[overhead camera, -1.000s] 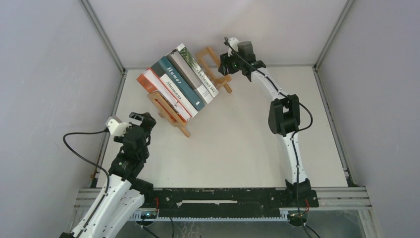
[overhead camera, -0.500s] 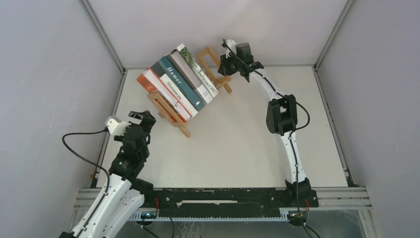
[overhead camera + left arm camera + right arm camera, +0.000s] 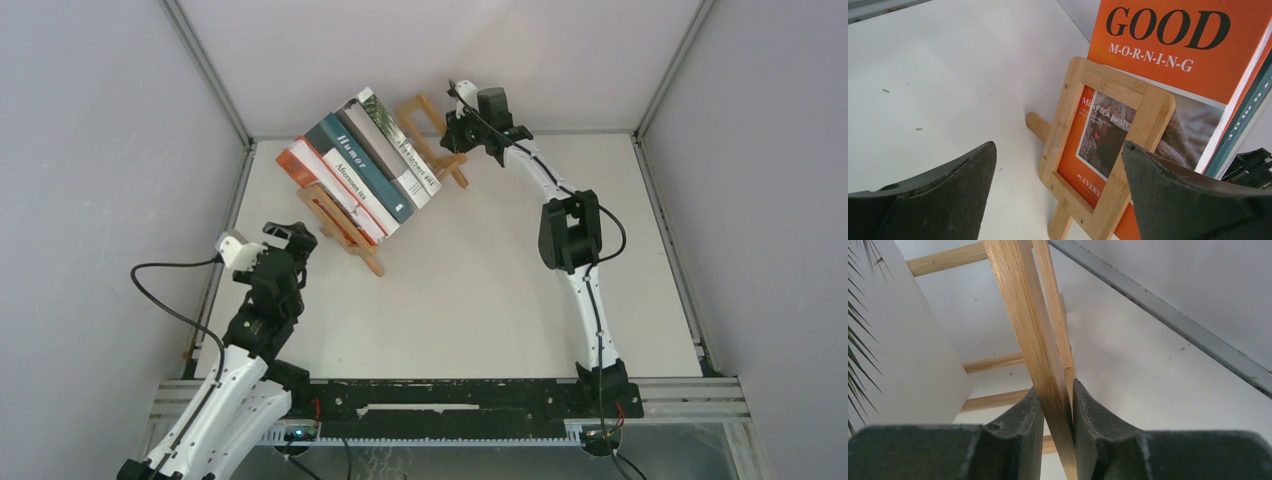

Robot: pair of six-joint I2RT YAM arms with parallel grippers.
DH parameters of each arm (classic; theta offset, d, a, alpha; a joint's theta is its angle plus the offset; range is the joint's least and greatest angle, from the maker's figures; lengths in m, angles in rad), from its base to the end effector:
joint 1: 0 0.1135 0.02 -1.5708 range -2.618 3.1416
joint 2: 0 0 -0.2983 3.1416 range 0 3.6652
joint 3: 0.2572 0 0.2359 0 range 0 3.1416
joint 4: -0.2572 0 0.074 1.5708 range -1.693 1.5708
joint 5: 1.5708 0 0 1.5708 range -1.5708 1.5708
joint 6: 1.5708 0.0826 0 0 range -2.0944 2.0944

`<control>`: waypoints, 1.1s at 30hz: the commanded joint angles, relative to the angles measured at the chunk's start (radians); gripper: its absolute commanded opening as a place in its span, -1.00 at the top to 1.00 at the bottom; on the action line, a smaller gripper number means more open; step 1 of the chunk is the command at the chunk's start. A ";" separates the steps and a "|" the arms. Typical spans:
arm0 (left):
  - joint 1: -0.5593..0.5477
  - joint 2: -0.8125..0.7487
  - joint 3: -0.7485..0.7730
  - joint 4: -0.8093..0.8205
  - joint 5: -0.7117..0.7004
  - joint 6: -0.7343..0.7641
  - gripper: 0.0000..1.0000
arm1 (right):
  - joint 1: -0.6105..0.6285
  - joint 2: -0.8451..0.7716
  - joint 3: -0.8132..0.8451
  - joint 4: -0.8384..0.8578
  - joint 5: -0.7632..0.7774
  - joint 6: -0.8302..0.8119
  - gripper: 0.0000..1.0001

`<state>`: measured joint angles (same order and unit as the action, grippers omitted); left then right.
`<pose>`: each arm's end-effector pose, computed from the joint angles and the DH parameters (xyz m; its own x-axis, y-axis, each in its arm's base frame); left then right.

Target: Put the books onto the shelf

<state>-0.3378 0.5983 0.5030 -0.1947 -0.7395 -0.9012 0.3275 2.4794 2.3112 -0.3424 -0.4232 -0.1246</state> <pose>0.1465 0.0075 0.2809 0.1183 -0.6555 -0.7459 -0.4377 0.6398 -0.6317 0.5766 0.2317 0.2449 -0.3805 -0.2490 -0.8906 -0.6851 0.7227 0.0907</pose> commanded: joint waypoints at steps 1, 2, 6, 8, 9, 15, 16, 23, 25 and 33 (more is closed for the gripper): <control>0.006 0.012 -0.023 0.046 -0.016 -0.010 -0.98 | -0.029 -0.068 -0.072 0.021 0.087 0.068 0.86; 0.006 0.014 -0.022 0.047 -0.017 -0.010 -0.98 | -0.029 -0.082 -0.096 0.030 0.095 0.073 0.87; 0.006 0.027 -0.010 0.050 -0.022 0.004 -0.98 | -0.032 -0.137 -0.179 0.066 0.136 0.094 0.91; 0.007 0.035 -0.003 0.054 -0.023 0.015 -0.98 | -0.031 -0.158 -0.208 0.073 0.156 0.103 0.96; 0.005 0.039 0.001 0.053 -0.024 0.017 -0.98 | -0.033 -0.169 -0.222 0.077 0.164 0.108 0.97; 0.006 0.060 0.015 0.057 -0.027 0.026 -0.98 | -0.033 -0.238 -0.321 0.096 0.247 0.156 1.00; 0.006 0.063 0.018 0.056 -0.027 0.028 -0.98 | -0.033 -0.251 -0.342 0.103 0.265 0.167 1.00; 0.006 0.089 0.034 0.062 -0.008 0.050 -0.99 | -0.025 -0.368 -0.518 0.130 0.410 0.256 1.00; 0.006 0.095 0.038 0.069 -0.007 0.065 -0.99 | -0.024 -0.407 -0.574 0.142 0.453 0.278 1.00; 0.005 0.126 0.073 0.090 -0.005 0.115 -0.99 | -0.012 -0.566 -0.787 0.154 0.593 0.355 1.00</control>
<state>-0.3374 0.7116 0.5056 -0.1505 -0.7448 -0.8333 0.3252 2.0190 1.6066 -0.1516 0.0025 0.1070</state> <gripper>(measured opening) 0.994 0.304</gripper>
